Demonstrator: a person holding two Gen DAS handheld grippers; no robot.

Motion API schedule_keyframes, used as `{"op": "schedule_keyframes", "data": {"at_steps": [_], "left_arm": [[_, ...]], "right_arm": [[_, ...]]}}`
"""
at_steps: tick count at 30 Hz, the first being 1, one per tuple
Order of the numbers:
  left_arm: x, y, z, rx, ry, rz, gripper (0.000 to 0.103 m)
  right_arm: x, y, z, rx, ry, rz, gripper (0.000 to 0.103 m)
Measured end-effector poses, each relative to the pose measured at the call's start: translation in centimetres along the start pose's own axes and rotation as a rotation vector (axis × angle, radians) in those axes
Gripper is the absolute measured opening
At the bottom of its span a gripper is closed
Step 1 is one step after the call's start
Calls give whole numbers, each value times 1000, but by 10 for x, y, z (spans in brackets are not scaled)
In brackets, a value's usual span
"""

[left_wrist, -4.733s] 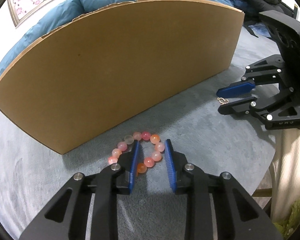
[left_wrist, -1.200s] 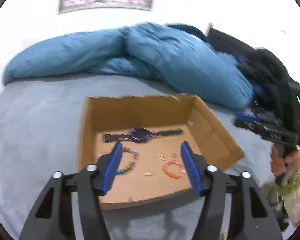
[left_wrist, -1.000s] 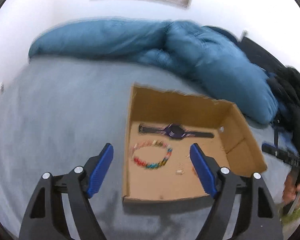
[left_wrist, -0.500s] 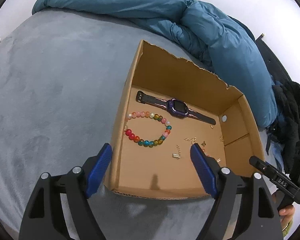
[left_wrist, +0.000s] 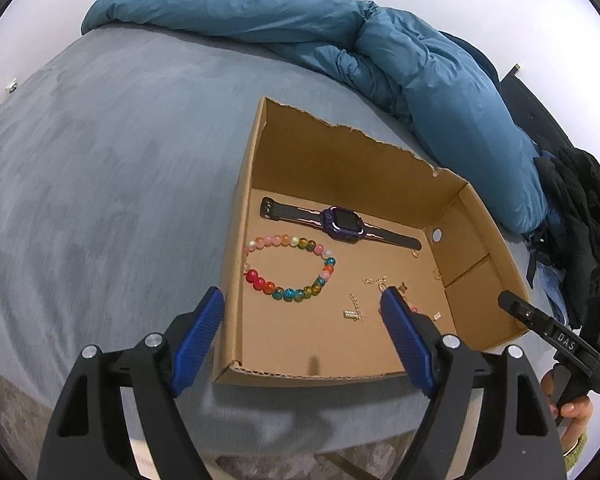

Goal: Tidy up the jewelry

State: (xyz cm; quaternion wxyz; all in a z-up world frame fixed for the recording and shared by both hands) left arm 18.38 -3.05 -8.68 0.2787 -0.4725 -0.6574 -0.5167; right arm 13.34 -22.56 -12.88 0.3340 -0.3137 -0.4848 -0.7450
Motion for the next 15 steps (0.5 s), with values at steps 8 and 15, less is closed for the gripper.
{"op": "schedule_keyframes", "data": {"at_steps": [8,15], "left_arm": [[0,-19,5,-3,7,5,78],[-2,-21,5,-16,24,-9,78]], "right_arm": [[-12,-7,3,-6,-19,1,53],[-15,-9,10,8,-30,-10,56]]}}
Point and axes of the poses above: each gripper's, at about its wrist camera, not at the fingertips, and x roughly against the way its jaws point, z to its left, y to its top, the point moved 10 cm from there along -x, roughly the way its jaws point, and after that the axes turned 3 degrees about z, right-handed, at the moved point
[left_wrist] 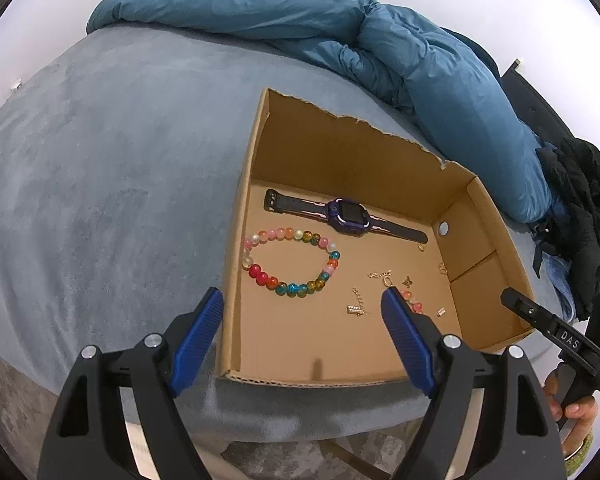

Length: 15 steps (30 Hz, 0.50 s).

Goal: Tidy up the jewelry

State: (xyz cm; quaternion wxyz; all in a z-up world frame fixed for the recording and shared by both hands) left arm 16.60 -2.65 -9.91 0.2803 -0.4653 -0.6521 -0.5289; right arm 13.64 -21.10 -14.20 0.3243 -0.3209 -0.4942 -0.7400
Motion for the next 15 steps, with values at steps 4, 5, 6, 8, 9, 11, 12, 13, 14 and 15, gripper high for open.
{"op": "schedule_keyframes", "data": {"at_steps": [4,5,6,8,9,11,12,13,14,15], "left_arm": [[0,0,0,1,0,-3,78],[-1,0,0,1,1,-5,78],[-1,0,0,-2,3,-4,78],[-1,1,0,-9,10,-8,78],[-1,2,1,-10,12,-9,78],[0,3,1,-11,14,-13,78],[0,5,1,-11,15,-19,78],[0,5,2,-12,17,-21,78],[0,6,2,-11,21,-23,78],[-1,6,2,-9,23,-24,78]], "right_arm": [[3,-4,0,4,-6,-4,56],[3,-5,0,4,-6,-4,56],[5,-7,-1,6,-5,-6,56],[6,-7,0,5,-3,-9,56],[6,-8,-1,6,-2,-10,56],[6,-8,-1,8,-2,-12,56],[6,-8,-2,8,-1,-13,56],[6,-9,-2,6,1,-13,56],[6,-9,-1,6,3,-13,56],[6,-10,-1,7,3,-13,56]]}}
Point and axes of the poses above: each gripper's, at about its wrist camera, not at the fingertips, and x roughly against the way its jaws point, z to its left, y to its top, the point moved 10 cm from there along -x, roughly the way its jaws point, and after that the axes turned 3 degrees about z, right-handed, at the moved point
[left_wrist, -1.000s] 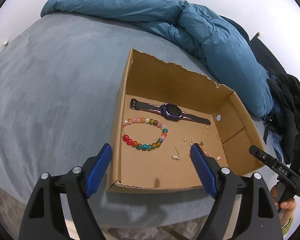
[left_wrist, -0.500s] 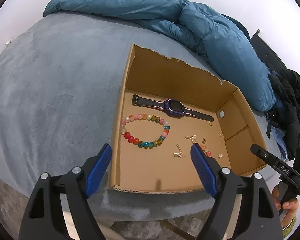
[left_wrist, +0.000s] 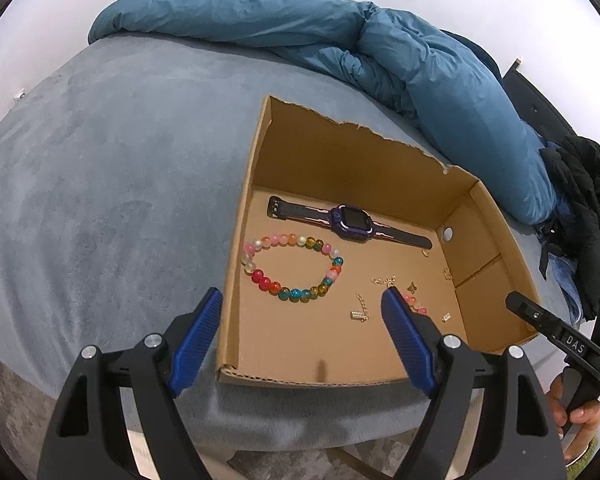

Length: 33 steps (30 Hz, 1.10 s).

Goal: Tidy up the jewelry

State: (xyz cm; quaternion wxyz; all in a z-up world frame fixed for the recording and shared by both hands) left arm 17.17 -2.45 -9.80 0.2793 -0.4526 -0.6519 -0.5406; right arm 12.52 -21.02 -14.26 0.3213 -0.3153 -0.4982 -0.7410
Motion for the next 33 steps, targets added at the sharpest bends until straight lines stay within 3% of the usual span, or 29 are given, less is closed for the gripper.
{"op": "schedule_keyframes", "data": {"at_steps": [22,33], "left_arm": [[-1,-6,2,-15,10,-8,79],[40,5,-2,-90,63,-156,84]], "right_arm": [[3,-5,2,3,17,-11,63],[19,-4,3,13,5,-73,67]]}}
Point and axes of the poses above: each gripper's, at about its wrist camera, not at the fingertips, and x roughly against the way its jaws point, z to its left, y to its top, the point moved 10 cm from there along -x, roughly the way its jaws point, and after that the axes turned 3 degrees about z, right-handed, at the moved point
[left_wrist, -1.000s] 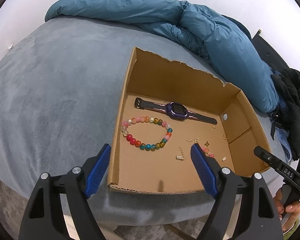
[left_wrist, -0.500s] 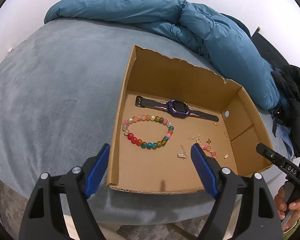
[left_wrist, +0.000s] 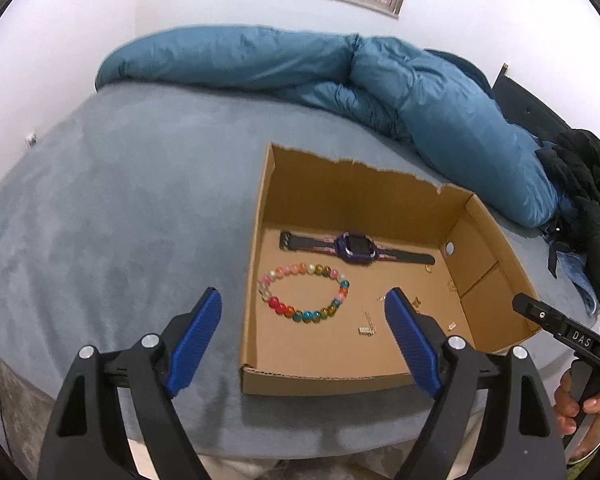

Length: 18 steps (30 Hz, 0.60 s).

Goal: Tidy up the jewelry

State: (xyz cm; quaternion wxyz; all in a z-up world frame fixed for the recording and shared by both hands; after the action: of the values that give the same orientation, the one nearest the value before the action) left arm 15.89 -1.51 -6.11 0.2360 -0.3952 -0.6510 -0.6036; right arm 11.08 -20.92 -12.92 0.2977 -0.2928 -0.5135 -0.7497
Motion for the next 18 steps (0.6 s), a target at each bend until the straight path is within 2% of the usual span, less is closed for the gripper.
{"op": "schedule_keyframes", "data": {"at_steps": [8,13,18], "left_arm": [[38,9,-12,-51,-21,-106,94],[53,9,-20,-58,-48,-123,97],[59,8,-23,-42,-33,-120,97]], "right_arm": [[36,11,6,46,-55,-126,77],[59,18,15,95,-98,-202,85],[78,23,23,138,-135,-256,94]]}}
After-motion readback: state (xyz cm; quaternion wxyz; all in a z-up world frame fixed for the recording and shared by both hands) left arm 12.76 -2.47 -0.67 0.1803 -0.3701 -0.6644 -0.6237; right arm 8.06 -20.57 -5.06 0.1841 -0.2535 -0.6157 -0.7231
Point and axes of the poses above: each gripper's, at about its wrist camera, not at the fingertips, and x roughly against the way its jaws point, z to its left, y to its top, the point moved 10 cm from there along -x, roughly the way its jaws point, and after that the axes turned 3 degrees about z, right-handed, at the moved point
